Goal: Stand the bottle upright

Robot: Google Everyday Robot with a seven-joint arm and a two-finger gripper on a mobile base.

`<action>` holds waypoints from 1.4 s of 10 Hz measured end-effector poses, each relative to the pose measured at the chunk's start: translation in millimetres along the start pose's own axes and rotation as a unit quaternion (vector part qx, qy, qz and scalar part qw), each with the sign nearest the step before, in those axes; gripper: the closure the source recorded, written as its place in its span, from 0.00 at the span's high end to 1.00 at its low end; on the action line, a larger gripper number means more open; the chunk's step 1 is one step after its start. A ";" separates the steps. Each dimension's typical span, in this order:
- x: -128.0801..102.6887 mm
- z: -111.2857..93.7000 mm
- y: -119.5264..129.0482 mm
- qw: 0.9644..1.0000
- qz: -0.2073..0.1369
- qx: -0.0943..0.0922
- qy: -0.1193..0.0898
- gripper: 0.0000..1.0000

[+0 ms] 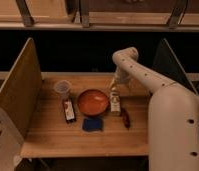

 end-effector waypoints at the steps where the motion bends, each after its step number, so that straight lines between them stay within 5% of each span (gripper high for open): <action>1: 1.6 6.2 4.6 1.000 -0.001 -0.007 0.006 0.70; 8: -4.2 41.7 14.3 1.000 -0.006 -0.011 0.029 0.70; 14: -6.8 60.3 46.7 0.998 -0.042 -0.032 0.045 0.70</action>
